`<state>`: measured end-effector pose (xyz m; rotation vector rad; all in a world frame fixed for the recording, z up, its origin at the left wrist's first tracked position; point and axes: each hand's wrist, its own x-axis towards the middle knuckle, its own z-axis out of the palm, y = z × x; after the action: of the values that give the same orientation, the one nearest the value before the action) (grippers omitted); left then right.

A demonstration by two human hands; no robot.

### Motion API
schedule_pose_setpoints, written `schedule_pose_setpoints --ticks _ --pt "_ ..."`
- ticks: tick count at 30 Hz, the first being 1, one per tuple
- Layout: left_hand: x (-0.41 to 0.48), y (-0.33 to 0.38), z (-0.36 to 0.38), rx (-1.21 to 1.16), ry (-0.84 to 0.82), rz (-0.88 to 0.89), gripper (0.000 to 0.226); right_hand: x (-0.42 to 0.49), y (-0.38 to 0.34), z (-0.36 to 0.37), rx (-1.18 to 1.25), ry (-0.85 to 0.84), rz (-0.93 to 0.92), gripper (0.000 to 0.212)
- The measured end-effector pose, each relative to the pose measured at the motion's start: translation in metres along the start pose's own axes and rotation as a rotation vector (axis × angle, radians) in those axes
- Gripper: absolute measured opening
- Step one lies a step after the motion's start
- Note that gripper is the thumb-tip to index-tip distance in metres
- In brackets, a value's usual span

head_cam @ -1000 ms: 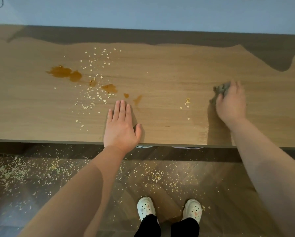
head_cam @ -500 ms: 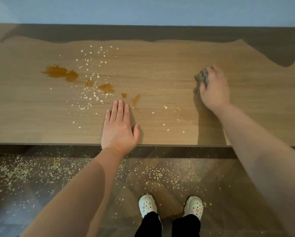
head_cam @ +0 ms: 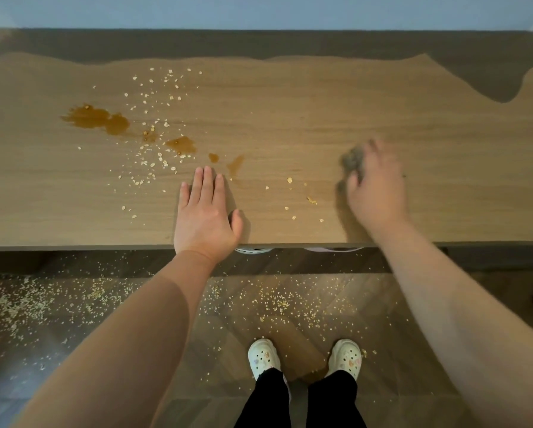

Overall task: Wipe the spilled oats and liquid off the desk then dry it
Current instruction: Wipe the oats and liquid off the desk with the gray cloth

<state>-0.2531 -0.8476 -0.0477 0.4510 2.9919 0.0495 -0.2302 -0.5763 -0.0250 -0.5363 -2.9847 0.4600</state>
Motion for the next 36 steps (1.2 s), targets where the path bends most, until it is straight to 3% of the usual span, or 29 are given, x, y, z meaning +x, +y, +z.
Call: schedule_pose_setpoints --ticks 2,4,6,9,10,12,15,18,23,25,31,36 --pt "0.000 0.000 -0.001 0.003 -0.008 -0.005 0.081 -0.026 -0.012 0.006 -0.034 -0.142 -0.242 0.054" --pt "-0.001 0.001 -0.001 0.007 -0.010 -0.006 0.082 -0.032 0.003 0.002 -0.089 -0.226 -0.341 0.056" --pt "-0.001 0.001 -0.001 0.011 -0.011 -0.003 0.083 -0.031 0.035 -0.003 -0.051 -0.124 -0.177 0.053" --pt "0.000 0.000 -0.001 0.007 -0.005 -0.006 0.082 -0.042 0.054 -0.007 0.017 0.137 0.317 0.056" --pt "0.000 0.000 -0.001 0.005 -0.006 -0.006 0.082 -0.048 0.043 -0.003 -0.009 0.182 0.398 0.056" --pt "0.000 0.000 0.000 0.009 -0.006 -0.002 0.081 -0.060 0.007 0.010 -0.068 0.185 0.343 0.056" --pt "-0.001 0.000 -0.001 0.011 -0.011 -0.004 0.082 -0.080 -0.038 0.030 -0.063 0.019 0.001 0.057" --pt "-0.001 0.001 -0.001 0.018 -0.017 -0.003 0.083 -0.072 -0.010 0.019 -0.071 -0.097 -0.140 0.053" --pt "0.000 0.000 -0.001 0.014 -0.026 -0.006 0.082 -0.052 0.047 -0.006 0.022 0.165 0.313 0.051" --pt "0.000 0.000 -0.001 0.009 -0.028 -0.005 0.081 -0.035 0.033 -0.003 -0.009 0.164 0.350 0.054" --pt "0.000 0.000 -0.001 -0.016 -0.020 0.005 0.083 0.037 -0.025 0.010 0.006 -0.074 -0.075 0.055" --pt "0.000 0.000 -0.002 -0.026 -0.024 0.002 0.082 0.034 -0.038 0.008 0.014 -0.234 -0.411 0.056"
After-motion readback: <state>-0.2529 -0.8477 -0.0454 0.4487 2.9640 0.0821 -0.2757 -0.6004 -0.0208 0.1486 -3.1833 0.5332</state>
